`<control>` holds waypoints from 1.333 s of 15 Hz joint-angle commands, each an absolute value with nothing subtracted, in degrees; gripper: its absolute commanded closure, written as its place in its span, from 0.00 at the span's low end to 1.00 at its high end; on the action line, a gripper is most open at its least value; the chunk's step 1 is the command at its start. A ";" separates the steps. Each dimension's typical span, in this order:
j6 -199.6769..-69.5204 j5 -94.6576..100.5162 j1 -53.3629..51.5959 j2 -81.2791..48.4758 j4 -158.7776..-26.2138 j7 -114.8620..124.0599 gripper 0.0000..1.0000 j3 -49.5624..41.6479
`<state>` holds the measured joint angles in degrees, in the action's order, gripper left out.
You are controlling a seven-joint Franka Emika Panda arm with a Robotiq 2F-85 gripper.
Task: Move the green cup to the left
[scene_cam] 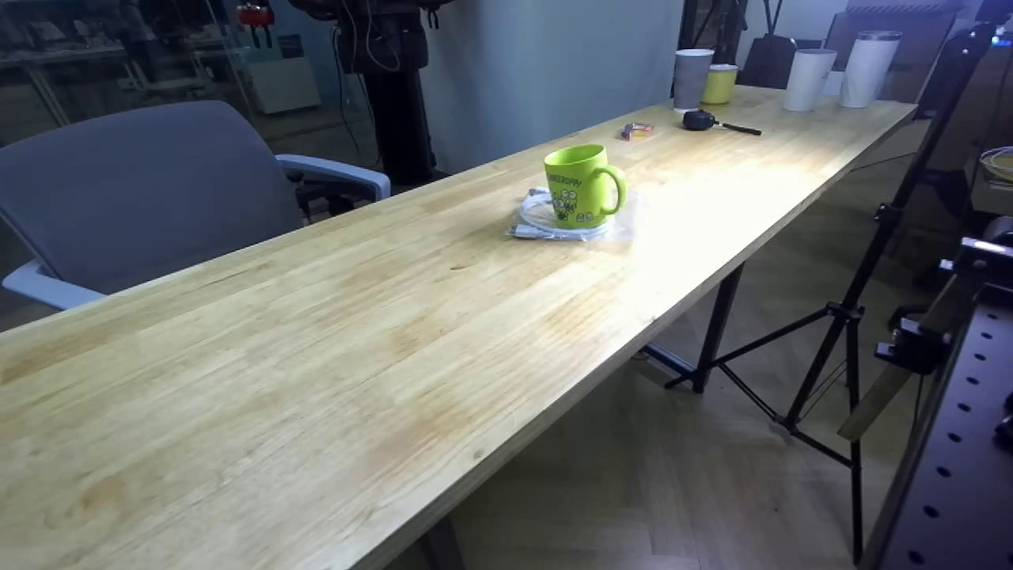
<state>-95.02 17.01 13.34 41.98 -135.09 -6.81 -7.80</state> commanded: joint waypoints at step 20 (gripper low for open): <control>-112.05 4.06 9.84 25.71 -130.76 -14.97 0.00 -16.87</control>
<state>-111.39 3.30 9.19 30.70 -133.99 -14.37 -16.93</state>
